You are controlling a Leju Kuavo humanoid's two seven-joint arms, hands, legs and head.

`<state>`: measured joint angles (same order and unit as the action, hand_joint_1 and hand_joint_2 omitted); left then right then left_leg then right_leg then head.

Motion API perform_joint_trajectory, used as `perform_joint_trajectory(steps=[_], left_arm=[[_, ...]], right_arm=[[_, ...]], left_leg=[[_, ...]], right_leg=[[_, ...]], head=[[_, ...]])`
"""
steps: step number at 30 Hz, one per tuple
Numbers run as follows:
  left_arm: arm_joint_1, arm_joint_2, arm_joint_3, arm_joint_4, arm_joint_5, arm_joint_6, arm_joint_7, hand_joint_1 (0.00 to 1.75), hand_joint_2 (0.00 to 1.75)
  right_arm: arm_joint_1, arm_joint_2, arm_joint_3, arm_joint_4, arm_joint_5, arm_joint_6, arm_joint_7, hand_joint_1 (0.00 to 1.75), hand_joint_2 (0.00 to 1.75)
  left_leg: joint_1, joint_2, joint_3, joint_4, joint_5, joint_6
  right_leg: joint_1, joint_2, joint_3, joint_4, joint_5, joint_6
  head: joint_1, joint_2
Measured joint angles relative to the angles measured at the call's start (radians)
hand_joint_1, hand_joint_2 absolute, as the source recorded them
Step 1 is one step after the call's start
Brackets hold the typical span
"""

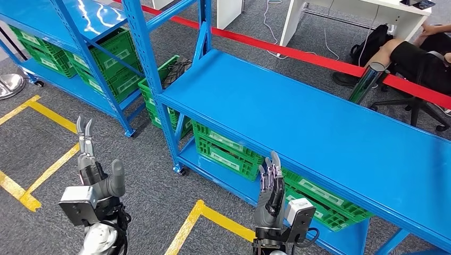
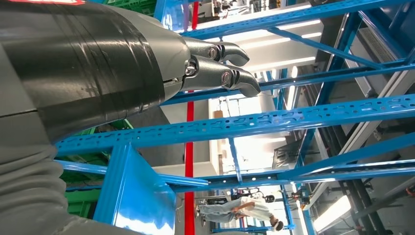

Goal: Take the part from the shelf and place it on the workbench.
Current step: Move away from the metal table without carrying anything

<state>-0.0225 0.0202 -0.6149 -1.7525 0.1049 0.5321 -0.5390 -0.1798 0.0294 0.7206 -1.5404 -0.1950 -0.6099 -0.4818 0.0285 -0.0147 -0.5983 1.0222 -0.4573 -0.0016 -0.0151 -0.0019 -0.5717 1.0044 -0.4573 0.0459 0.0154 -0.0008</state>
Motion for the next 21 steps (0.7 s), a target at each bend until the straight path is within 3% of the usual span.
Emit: perform_joint_trajectory(steps=[11,15,19,21], left_arm=[[0.003,0.0,0.0,0.0,-0.002,-0.007,0.0,0.0,0.0],[0.002,0.0,0.0,0.0,-0.006,-0.018,0.0,0.0,0.0],[0.001,0.0,-0.001,-0.002,-0.008,-0.02,0.001,0.0,0.0],[-0.001,-0.002,-0.001,-0.004,-0.006,-0.02,0.003,0.0,0.0]], right_arm=[[0.0,0.0,0.001,0.0,-0.008,0.013,0.005,0.0,0.0],[0.0,0.001,0.007,0.0,-0.003,0.018,0.004,0.0,0.0],[-0.004,0.005,0.013,0.0,-0.004,0.023,0.002,0.0,0.0],[-0.007,0.005,0.014,0.0,-0.004,0.024,0.0,0.0,0.0]], left_leg=[[0.0,0.0,0.0,0.0,0.0,0.0],[-0.004,0.0,-0.002,0.004,-0.002,0.004],[-0.005,0.001,0.004,-0.009,0.0,0.017],[-0.002,0.002,0.013,-0.022,0.006,0.026]], right_leg=[[0.0,0.0,0.0,0.0,0.0,0.0],[-0.004,0.0,0.0,-0.003,0.002,0.008],[-0.009,0.0,0.001,-0.008,-0.001,0.021],[-0.009,0.0,-0.026,0.047,-0.034,0.022]], head=[[0.001,0.0],[-0.001,0.0],[-0.005,0.0],[0.0,0.0]])
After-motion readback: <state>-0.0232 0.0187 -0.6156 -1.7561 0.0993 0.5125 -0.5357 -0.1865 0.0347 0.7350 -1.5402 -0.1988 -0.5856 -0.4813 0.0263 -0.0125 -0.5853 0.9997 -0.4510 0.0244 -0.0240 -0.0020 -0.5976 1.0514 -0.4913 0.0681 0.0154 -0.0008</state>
